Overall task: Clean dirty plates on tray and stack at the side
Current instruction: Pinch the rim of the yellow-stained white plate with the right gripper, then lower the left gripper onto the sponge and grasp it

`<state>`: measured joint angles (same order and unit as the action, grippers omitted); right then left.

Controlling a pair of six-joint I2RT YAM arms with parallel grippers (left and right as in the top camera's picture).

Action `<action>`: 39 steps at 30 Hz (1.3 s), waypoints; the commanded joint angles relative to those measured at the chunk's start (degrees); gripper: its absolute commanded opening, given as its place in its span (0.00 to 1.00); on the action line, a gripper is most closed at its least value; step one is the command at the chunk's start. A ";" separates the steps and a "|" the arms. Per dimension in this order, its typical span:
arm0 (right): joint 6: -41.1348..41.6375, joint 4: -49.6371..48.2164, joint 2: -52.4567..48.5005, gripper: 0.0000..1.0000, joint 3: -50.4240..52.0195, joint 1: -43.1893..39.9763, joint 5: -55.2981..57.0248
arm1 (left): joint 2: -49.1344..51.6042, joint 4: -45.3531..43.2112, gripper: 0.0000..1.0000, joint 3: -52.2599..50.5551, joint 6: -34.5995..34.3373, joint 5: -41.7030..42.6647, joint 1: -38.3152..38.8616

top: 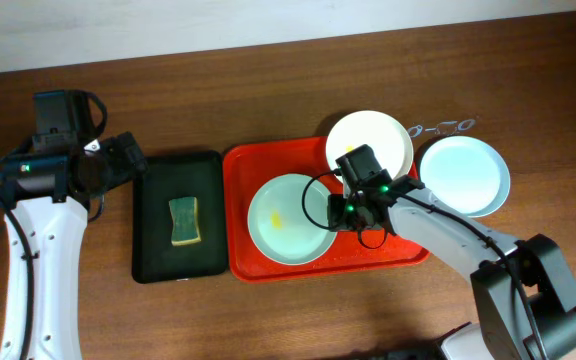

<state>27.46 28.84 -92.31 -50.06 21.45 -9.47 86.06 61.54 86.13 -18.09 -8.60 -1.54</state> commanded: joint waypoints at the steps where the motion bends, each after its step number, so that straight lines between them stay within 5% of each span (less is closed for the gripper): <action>1: 0.52 -0.79 0.11 0.04 -0.31 0.39 3.13 | -0.15 0.09 0.99 0.59 -0.76 -0.20 -0.11; 18: 0.46 0.20 -1.51 0.04 -0.20 0.66 6.82 | -0.15 -5.38 0.99 0.61 -0.76 -0.17 0.26; 20: 0.48 0.02 -1.51 0.04 -0.20 0.66 6.80 | -0.04 -2.36 1.00 0.26 -0.74 7.74 0.94; 22: 0.48 0.00 -1.51 0.04 -0.20 0.66 6.80 | 0.39 -0.85 0.84 -0.81 -0.74 12.66 2.34; 24: 0.48 -0.04 -1.51 0.04 -0.17 0.66 6.80 | 0.83 -0.70 0.36 -2.91 -0.74 13.57 5.29; 25: 0.48 -0.02 -1.51 0.04 -0.20 0.66 6.80 | 1.20 -0.72 0.00 -4.15 -0.76 13.55 7.23; 32: 0.46 0.09 -1.51 0.04 -0.20 0.66 6.99 | 4.66 -6.60 0.03 -14.19 -0.76 13.29 20.13; 34: 0.46 0.13 -1.51 0.04 -0.20 0.66 6.99 | 7.72 -7.50 0.15 -14.80 -0.81 12.46 21.92; 36: 0.46 0.17 -1.51 0.04 -0.20 0.66 6.99 | 10.23 -7.48 0.45 -14.80 -0.90 11.54 21.97; 39: 0.48 0.24 -1.51 0.04 -0.20 0.66 6.99 | 13.92 -7.45 0.59 -14.82 -1.22 4.17 21.70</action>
<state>28.05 28.88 -93.41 -50.06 21.58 -3.88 97.12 54.11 71.99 -19.44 2.46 20.47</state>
